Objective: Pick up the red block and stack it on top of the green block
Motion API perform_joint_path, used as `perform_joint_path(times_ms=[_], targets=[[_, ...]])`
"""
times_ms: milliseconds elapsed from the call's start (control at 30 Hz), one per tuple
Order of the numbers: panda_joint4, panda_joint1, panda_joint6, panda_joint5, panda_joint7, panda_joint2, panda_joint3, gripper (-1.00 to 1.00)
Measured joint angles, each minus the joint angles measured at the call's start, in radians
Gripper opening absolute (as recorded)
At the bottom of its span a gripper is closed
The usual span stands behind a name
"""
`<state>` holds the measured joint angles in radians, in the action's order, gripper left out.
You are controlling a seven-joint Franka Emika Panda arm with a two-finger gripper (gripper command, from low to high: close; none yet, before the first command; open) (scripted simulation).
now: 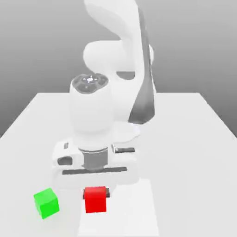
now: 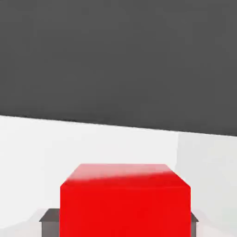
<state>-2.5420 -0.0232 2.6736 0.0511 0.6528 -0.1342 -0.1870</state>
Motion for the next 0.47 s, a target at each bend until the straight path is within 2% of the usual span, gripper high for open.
perform_joint_path(times_ms=[200, 333, 367, 467], targets=[[-0.015, -0.124, -0.043, -0.005, 0.227, 0.058, -0.107, -1.0], [-0.01, -0.147, 0.061, 0.079, 0.192, -0.057, -0.077, -1.0], [-0.008, -0.159, 0.092, 0.101, 0.177, -0.091, -0.061, 1.0], [-0.008, -0.159, 0.092, 0.101, 0.177, -0.091, -0.061, 1.0]])
